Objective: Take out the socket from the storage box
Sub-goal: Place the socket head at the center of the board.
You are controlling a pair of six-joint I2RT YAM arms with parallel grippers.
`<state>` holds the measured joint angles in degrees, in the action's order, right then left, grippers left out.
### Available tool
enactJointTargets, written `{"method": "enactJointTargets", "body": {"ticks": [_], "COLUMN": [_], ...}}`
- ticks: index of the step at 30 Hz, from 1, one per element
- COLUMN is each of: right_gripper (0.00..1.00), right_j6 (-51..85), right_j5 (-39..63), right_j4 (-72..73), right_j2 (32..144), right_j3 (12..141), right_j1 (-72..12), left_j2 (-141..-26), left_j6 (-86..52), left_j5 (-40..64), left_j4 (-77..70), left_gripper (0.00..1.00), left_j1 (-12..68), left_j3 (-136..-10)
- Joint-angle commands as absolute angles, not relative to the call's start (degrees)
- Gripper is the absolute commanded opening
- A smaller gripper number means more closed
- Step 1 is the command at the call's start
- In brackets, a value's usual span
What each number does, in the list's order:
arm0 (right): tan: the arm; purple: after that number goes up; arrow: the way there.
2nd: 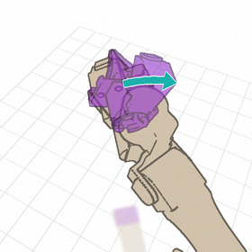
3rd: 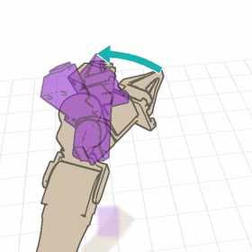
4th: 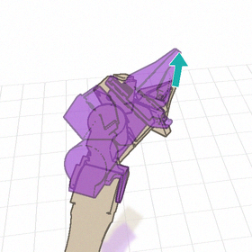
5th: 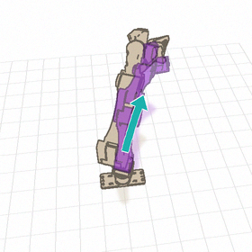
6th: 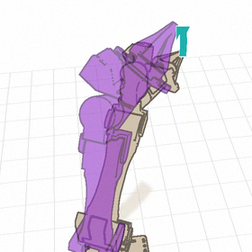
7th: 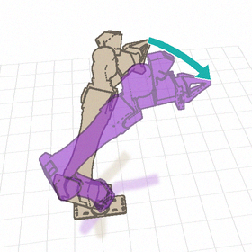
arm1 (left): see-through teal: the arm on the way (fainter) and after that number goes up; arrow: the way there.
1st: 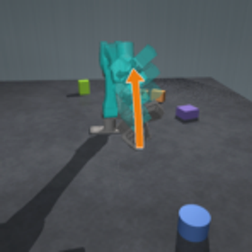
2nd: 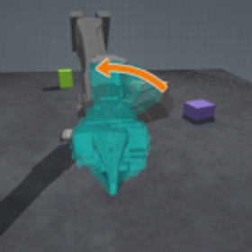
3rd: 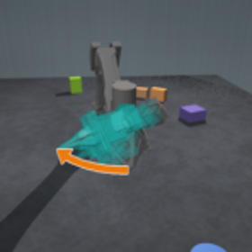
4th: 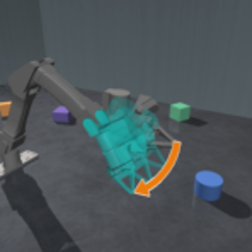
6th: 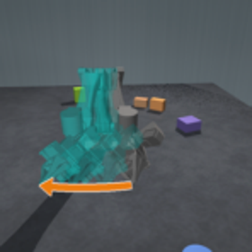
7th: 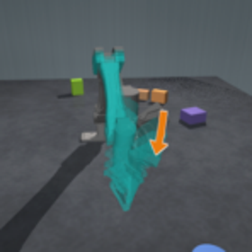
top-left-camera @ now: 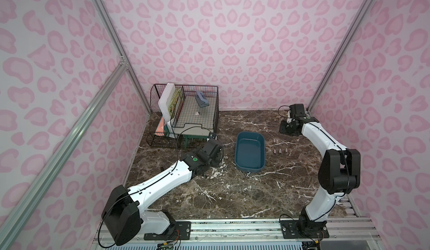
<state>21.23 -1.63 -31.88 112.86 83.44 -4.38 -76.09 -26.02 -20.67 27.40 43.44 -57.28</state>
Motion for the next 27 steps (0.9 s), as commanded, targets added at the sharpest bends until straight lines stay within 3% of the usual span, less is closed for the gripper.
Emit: {"method": "enactJointTargets", "body": {"ticks": [1, 27], "right_gripper": [0.06, 0.09], "right_j6": [20.0, 19.3], "right_j5": [-2.5, -4.6], "right_j4": [-29.3, -27.9], "right_j2": [114.8, 125.4], "right_j3": [83.4, 83.8], "right_j1": [-3.8, -3.0], "left_j2": [-75.3, -73.7], "left_j6": [-26.5, -26.7], "left_j5": [-21.7, -22.5], "left_j4": [27.5, 29.0], "left_gripper": [0.51, 0.5], "left_j1": [43.3, 43.3], "left_j3": [-56.9, -56.3]}}
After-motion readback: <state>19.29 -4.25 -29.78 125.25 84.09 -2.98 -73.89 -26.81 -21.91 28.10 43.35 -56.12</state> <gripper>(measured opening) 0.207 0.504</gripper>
